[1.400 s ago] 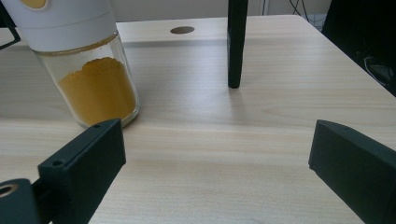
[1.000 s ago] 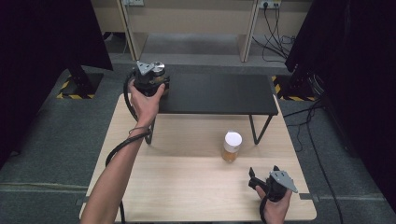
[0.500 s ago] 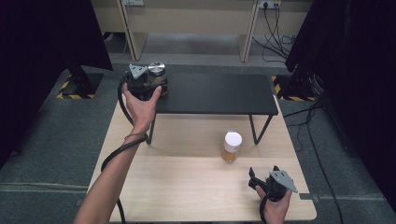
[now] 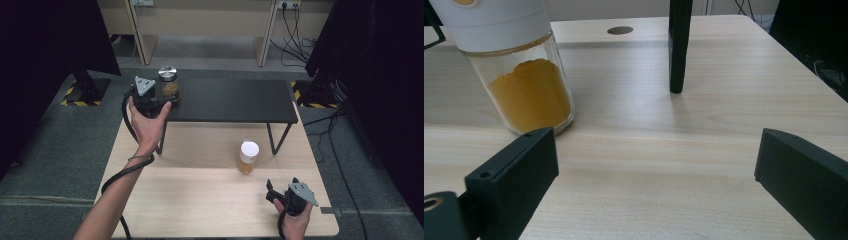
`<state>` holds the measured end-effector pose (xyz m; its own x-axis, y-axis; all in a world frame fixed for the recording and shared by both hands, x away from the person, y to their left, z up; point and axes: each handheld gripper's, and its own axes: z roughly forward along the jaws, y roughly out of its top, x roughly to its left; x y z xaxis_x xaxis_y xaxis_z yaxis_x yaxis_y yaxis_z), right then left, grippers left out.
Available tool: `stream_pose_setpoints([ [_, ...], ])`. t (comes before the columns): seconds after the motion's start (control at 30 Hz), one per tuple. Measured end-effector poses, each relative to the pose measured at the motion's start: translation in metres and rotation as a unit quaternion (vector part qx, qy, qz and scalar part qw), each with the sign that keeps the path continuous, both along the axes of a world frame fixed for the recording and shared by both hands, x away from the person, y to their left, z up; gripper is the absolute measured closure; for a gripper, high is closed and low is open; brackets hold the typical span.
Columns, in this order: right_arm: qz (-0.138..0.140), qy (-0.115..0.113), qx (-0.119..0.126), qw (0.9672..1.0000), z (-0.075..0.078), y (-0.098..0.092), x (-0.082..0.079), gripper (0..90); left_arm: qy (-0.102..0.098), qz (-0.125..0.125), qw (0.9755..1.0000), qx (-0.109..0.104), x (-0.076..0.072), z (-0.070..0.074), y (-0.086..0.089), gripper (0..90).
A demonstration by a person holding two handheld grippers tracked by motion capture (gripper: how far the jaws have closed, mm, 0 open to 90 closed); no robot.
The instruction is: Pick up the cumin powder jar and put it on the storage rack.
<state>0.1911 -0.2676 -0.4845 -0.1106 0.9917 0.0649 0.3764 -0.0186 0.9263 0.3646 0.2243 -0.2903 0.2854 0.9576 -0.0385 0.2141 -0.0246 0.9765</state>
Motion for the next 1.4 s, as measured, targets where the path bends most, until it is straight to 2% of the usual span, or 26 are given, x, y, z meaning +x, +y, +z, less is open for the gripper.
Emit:
stream_pose_setpoints([
  [0.1,-0.001,0.000,0.000,1.0000,0.000,0.000,0.000,3.8,-0.006,-0.008,0.9999,0.000,-0.012,-0.002,0.002,4.3],
  [0.2,-0.002,0.000,0.000,1.0000,0.000,0.001,0.000,3.8,-0.008,-0.010,0.9999,0.002,-0.018,-0.004,0.003,4.3],
  [0.37,-0.002,-0.001,-0.002,1.0000,0.000,0.001,0.000,3.8,-0.024,-0.022,0.9995,0.003,-0.039,-0.009,0.008,4.5],
  [0.57,-0.002,-0.001,-0.003,1.0000,0.000,0.002,0.000,3.8,-0.033,-0.031,0.9989,0.013,-0.055,-0.017,0.012,4.7],
  [0.73,-0.002,0.000,-0.004,1.0000,0.000,0.002,0.000,3.8,-0.031,-0.038,0.9988,0.009,-0.062,-0.024,0.015,4.9],
  [0.83,-0.002,-0.001,-0.004,1.0000,0.000,0.002,0.000,3.8,-0.031,-0.041,0.9987,0.001,-0.070,-0.035,0.018,4.9],
  [1.07,-0.002,-0.001,-0.005,1.0000,0.000,0.002,0.000,3.8,-0.036,-0.040,0.9985,0.006,-0.082,-0.052,0.022,4.6],
  [1.1,-0.001,0.000,-0.006,1.0000,0.000,0.002,0.000,3.8,-0.046,-0.043,0.9980,0.003,-0.086,-0.058,0.025,4.5],
  [1.4,-0.002,0.000,-0.008,1.0000,0.000,0.003,0.000,3.8,-0.050,-0.047,0.9977,0.001,-0.103,-0.080,0.032,4.1],
])
